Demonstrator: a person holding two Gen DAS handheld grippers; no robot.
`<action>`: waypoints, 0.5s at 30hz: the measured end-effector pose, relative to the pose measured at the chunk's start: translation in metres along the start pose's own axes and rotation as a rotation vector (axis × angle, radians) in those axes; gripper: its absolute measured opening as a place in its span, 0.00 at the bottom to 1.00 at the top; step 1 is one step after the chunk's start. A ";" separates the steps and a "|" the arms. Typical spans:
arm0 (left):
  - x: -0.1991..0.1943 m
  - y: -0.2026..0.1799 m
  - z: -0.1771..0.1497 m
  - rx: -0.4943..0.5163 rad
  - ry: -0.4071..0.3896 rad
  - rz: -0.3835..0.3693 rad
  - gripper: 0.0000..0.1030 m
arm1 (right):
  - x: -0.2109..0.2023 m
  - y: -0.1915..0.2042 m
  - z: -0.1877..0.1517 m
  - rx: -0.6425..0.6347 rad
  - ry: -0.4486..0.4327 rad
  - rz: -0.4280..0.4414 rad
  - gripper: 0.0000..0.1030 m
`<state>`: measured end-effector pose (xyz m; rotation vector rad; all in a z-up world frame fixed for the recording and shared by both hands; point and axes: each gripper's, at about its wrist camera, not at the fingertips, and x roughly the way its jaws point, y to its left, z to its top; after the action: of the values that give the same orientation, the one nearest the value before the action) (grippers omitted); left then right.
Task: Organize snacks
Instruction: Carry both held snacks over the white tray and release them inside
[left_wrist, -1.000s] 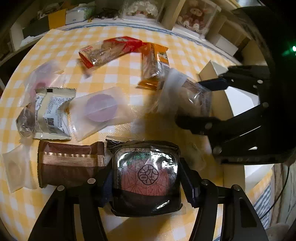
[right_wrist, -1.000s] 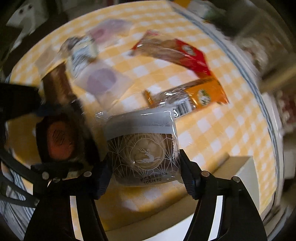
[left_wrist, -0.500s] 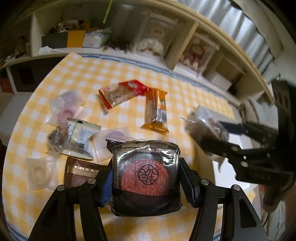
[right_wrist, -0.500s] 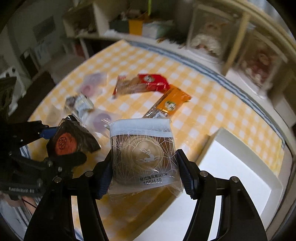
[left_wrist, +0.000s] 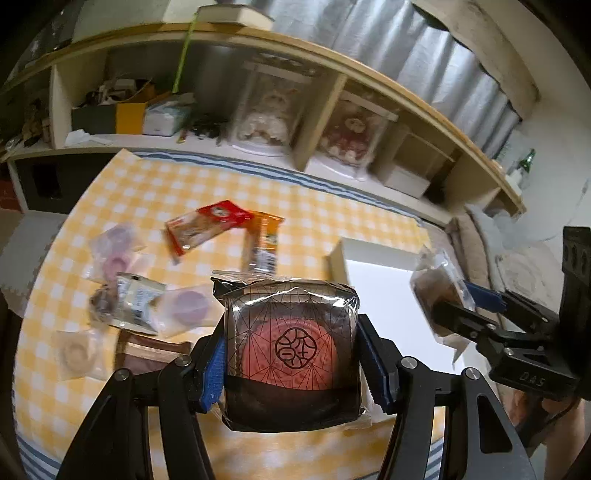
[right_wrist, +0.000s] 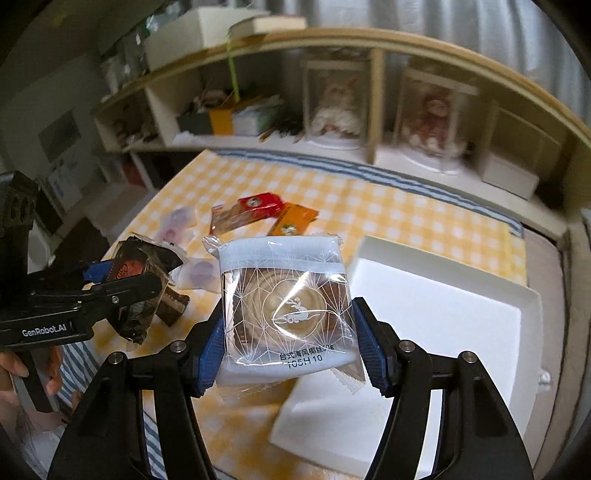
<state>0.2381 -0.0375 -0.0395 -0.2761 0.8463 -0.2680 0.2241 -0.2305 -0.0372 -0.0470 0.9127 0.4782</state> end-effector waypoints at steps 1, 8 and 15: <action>0.000 -0.005 -0.001 0.003 0.001 -0.004 0.59 | -0.008 -0.006 -0.004 0.012 -0.006 -0.010 0.63; 0.014 -0.057 -0.008 0.039 0.026 -0.042 0.59 | -0.043 -0.056 -0.034 0.099 -0.020 -0.074 0.63; 0.061 -0.093 -0.026 0.021 0.104 -0.081 0.59 | -0.059 -0.110 -0.071 0.185 0.021 -0.138 0.63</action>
<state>0.2459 -0.1483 -0.0665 -0.2792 0.9354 -0.3687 0.1863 -0.3682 -0.0537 0.0534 0.9639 0.2642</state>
